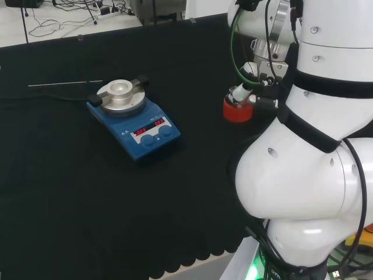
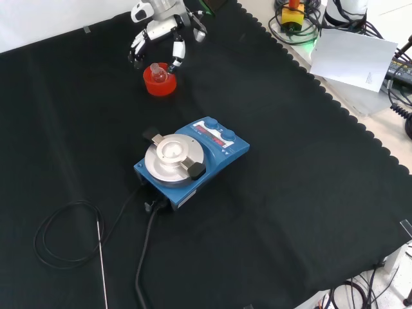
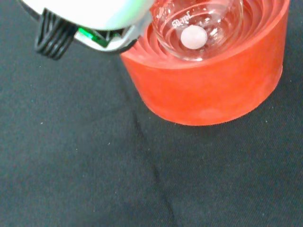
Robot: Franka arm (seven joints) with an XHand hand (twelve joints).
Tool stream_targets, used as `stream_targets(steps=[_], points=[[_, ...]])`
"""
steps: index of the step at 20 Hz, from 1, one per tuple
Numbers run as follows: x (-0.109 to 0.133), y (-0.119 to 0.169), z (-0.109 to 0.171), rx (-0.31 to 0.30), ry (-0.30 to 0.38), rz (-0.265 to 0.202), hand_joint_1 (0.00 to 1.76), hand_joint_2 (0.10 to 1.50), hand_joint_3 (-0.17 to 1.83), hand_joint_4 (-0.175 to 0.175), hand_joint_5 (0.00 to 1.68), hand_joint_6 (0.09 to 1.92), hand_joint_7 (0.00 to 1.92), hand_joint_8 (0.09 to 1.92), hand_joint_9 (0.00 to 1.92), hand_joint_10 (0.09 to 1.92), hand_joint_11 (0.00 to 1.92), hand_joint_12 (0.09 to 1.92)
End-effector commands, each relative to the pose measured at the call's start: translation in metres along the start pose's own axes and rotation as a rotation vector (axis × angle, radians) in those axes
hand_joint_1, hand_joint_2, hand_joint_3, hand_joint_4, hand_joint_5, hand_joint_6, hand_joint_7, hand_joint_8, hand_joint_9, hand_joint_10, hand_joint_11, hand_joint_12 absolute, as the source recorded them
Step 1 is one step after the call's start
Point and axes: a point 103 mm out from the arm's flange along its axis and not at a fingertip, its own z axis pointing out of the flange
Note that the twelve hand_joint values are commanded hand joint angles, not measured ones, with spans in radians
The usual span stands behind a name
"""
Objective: Pick up the round-bottom flask.
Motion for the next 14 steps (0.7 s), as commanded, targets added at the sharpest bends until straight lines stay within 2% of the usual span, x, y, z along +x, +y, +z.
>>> stream_targets(steps=[1,6,14], points=[[-0.0020,0.0080,0.0026,-0.016,0.005,0.013,0.95,0.53,0.62,-0.046,0.43,0.53,0.21,0.72,0.45,0.71,0.25,1.38],[-0.0056,0.0099,0.0012,-0.031,0.021,0.026,0.95,0.55,0.62,-0.045,0.49,0.56,0.23,0.72,0.47,0.71,0.27,1.37],[-0.0041,0.0148,-0.0017,-0.038,0.014,0.013,0.95,0.59,0.60,-0.042,0.63,0.68,0.27,0.71,0.51,0.68,0.30,1.36]])
